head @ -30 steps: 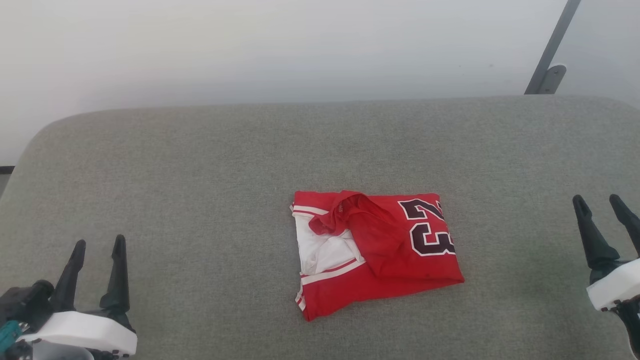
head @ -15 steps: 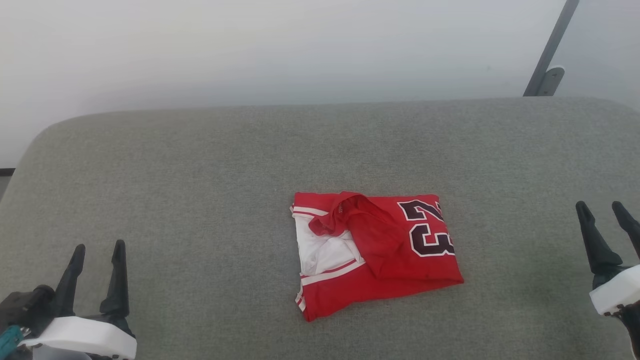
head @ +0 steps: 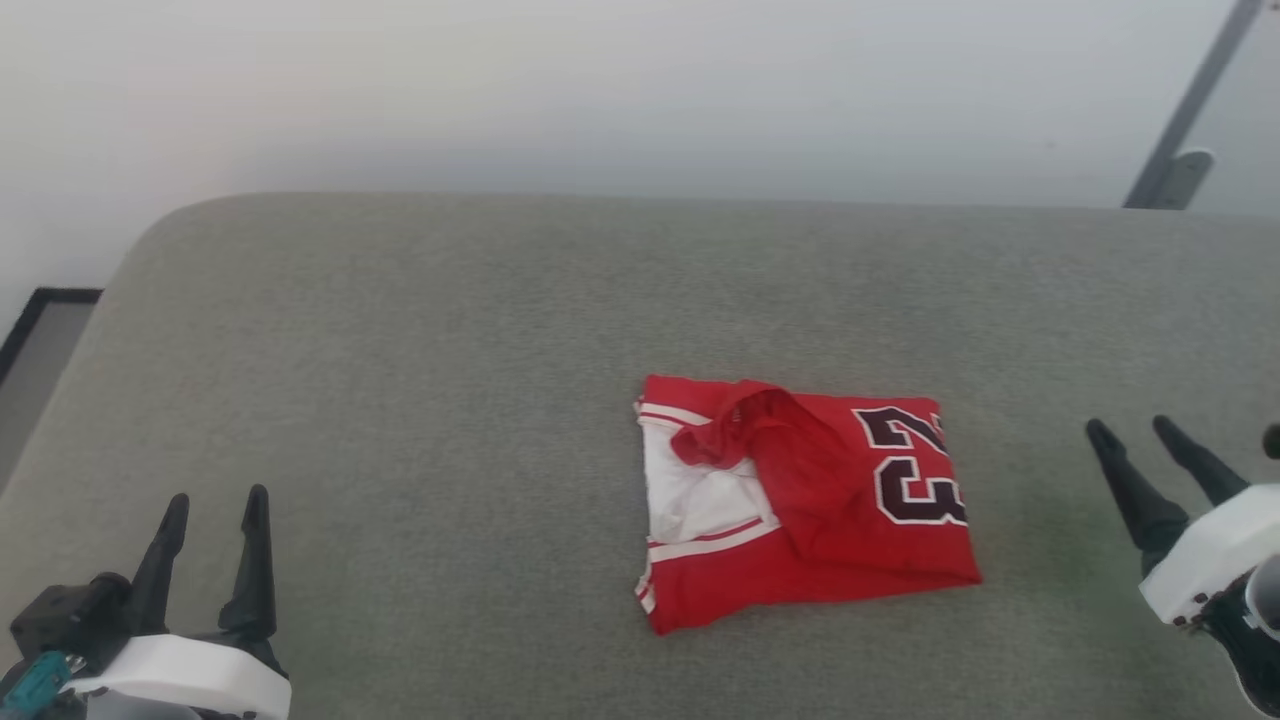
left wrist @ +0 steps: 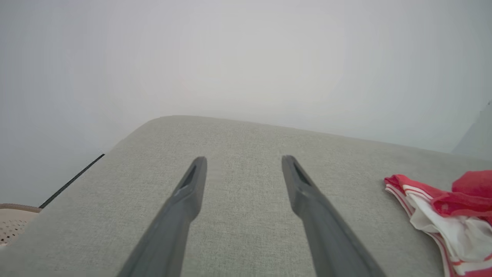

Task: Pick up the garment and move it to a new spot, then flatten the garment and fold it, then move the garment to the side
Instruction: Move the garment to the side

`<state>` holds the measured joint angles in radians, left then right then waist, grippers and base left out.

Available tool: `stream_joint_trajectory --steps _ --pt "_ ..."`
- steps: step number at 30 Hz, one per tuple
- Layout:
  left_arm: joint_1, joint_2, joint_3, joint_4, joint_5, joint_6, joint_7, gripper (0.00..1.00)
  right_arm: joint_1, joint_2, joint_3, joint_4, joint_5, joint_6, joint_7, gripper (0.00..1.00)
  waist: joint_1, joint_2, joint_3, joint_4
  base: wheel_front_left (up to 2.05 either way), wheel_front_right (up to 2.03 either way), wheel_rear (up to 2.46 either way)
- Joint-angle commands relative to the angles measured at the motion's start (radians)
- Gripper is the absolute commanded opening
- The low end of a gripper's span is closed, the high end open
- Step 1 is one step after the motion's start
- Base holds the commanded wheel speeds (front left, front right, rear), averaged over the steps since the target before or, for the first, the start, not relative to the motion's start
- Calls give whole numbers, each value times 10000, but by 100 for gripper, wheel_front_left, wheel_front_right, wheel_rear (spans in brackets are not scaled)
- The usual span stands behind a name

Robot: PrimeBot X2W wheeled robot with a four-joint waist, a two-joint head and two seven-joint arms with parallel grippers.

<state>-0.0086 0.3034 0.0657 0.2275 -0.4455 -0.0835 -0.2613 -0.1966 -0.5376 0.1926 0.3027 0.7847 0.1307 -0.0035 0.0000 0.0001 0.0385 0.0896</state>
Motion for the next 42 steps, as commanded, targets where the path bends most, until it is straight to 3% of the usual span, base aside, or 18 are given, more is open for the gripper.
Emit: stream_joint_trajectory --steps 1,13,19,27,33,34,35,36,42 --pt "-172 -77 2 33 37 -66 -47 100 -158 -48 155 -13 149 -2 485 100 0 -1 73 318 0 0 0" --pt "-489 -491 -171 106 322 -257 -46 100 -768 -396 745 -50 544 -1 3782 100 0 -1 502 1475 0 0 0" --pt "-774 -791 -232 75 502 -351 -47 100 -1104 -487 535 215 294 -1 5433 100 0 -1 899 1933 0 0 0" --pt "-1190 -1222 -256 -45 752 -426 -47 100 -1444 -131 296 849 149 -1 7605 100 0 -1 1510 2296 0 0 0" --pt "-1482 -1533 -78 -539 1077 -455 -47 100 -1613 255 250 908 45 -1 8205 100 0 -1 1798 2467 0 0 0" --pt "-1432 -1612 -51 -534 1047 -462 -46 100 -1636 295 243 883 17 -1 8274 78 0 -1 1819 2469 0 0 0" --pt "-1419 -1638 -58 -525 1011 -465 -47 100 -1660 330 289 786 20 1 8260 28 0 -1 1831 2467 0 0 0" --pt "-1450 -1605 -81 -594 1041 -468 -47 100 -1670 340 275 720 37 1 8261 0 0 -1 1839 2459 0 0 0" --pt "-1363 -1493 -112 -527 901 -474 -47 100 -1805 62 9 381 -29 -4 8295 0 0 -1 1801 2241 0 0 0"
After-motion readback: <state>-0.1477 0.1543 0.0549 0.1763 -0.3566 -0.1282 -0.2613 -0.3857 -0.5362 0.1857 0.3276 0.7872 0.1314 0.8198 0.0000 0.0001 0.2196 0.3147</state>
